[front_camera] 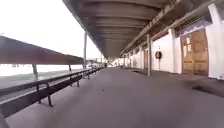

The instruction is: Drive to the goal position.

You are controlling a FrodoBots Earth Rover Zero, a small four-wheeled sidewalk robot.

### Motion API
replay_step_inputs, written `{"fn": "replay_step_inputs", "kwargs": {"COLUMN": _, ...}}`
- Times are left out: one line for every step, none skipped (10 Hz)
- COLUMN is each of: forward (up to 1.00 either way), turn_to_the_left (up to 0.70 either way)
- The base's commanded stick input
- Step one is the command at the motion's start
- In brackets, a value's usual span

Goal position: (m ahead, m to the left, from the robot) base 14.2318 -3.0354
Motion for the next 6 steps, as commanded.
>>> {"fn": "replay_step_inputs", "kwargs": {"forward": 0.70, "turn_to_the_left": 0.00}}
{"fn": "replay_step_inputs", "kwargs": {"forward": 0.70, "turn_to_the_left": 0.00}}
{"fn": "replay_step_inputs", "kwargs": {"forward": 0.70, "turn_to_the_left": 0.00}}
{"fn": "replay_step_inputs", "kwargs": {"forward": 0.70, "turn_to_the_left": 0.14}}
{"fn": "replay_step_inputs", "kwargs": {"forward": 0.70, "turn_to_the_left": 0.31}}
{"fn": "replay_step_inputs", "kwargs": {"forward": 0.70, "turn_to_the_left": 0.24}}
